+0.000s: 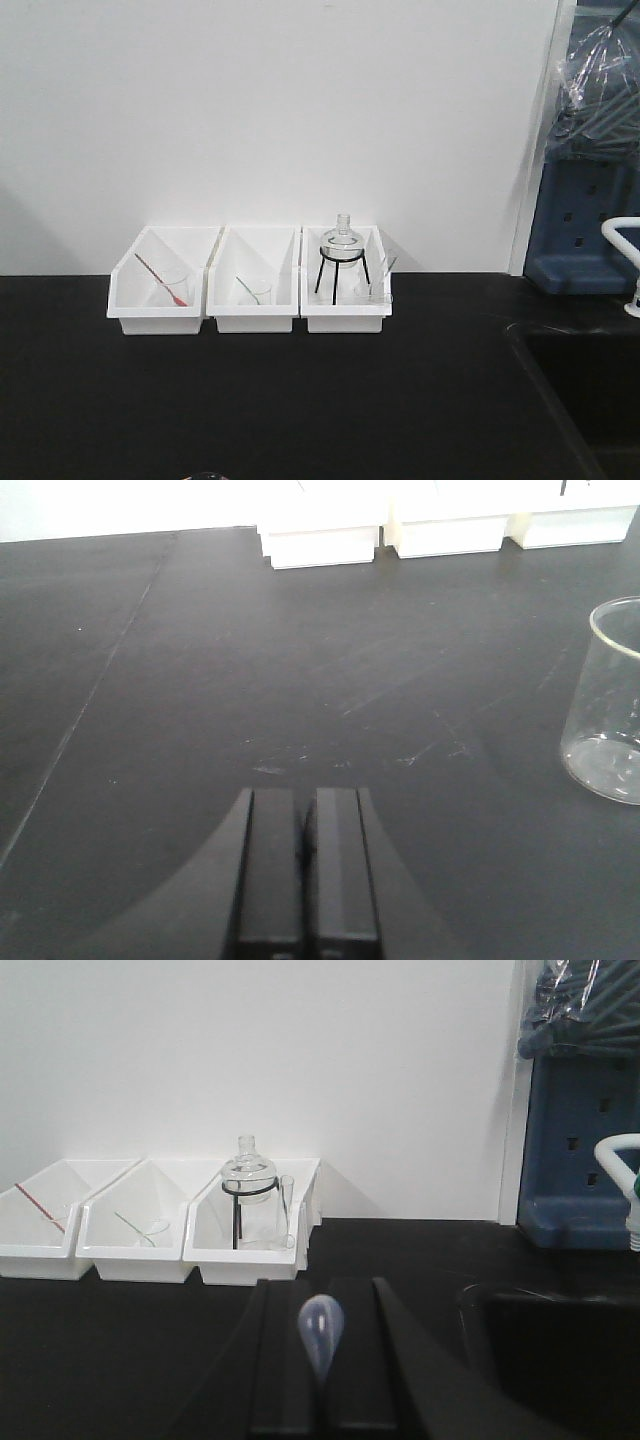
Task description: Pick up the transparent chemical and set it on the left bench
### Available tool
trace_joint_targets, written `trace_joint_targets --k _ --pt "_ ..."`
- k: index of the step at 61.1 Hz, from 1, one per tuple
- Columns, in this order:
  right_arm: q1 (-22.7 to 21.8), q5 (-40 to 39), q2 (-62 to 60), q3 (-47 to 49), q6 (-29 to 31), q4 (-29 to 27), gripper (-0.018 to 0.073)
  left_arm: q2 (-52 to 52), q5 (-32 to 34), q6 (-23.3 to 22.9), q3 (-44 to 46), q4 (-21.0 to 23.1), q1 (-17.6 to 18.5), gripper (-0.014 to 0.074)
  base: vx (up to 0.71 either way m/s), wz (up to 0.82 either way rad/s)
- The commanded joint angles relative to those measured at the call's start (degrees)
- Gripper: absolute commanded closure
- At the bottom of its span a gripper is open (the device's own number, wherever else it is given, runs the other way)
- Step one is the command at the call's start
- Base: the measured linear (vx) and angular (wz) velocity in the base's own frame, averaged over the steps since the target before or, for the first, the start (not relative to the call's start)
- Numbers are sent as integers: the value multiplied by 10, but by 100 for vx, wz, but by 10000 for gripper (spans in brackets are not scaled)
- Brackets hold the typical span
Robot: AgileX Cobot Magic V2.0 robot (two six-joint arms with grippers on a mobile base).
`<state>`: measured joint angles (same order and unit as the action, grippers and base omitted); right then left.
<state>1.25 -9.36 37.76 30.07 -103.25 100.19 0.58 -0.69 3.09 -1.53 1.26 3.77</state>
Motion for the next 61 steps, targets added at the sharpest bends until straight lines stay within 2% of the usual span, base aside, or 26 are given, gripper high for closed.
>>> trace_joint_targets --k 1,10,16,20,27,31,34,47,52,57,61 --pt "-2 32 -1 18 1 21 562 11 45 -4 -9 0 1 600 0 0" --pt "-2 33 -1 17 -3 18 562 11 45 -4 -9 0 1 600 0 0" --pt "-2 3 -1 20 -7 17 562 11 45 -4 -9 0 1 600 0 0" --pt "-2 -48 9 26 -7 11 561 11 45 -4 -9 0 1 600 0 0" --pt "-2 -209 54 54 27 -4 561 11 45 -4 -9 0 1 600 0 0" --pt "-2 -281 86 72 64 -44 561 11 45 -4 -9 0 1 600 0 0" --pt "-2 -329 112 85 99 -94 561 11 45 -4 -9 0 1 600 0 0" --pt "7 -519 213 107 297 -261 561 11 45 -4 -9 0 1 600 0 0" --pt "47 -533 244 107 348 -295 561 11 45 -4 -9 0 1 600 0 0" --pt "113 -506 268 107 410 -320 561 11 45 -4 -9 0 1 600 0 0" --pt "174 -476 286 107 469 -360 561 11 45 -4 -9 0 1 600 0 0"
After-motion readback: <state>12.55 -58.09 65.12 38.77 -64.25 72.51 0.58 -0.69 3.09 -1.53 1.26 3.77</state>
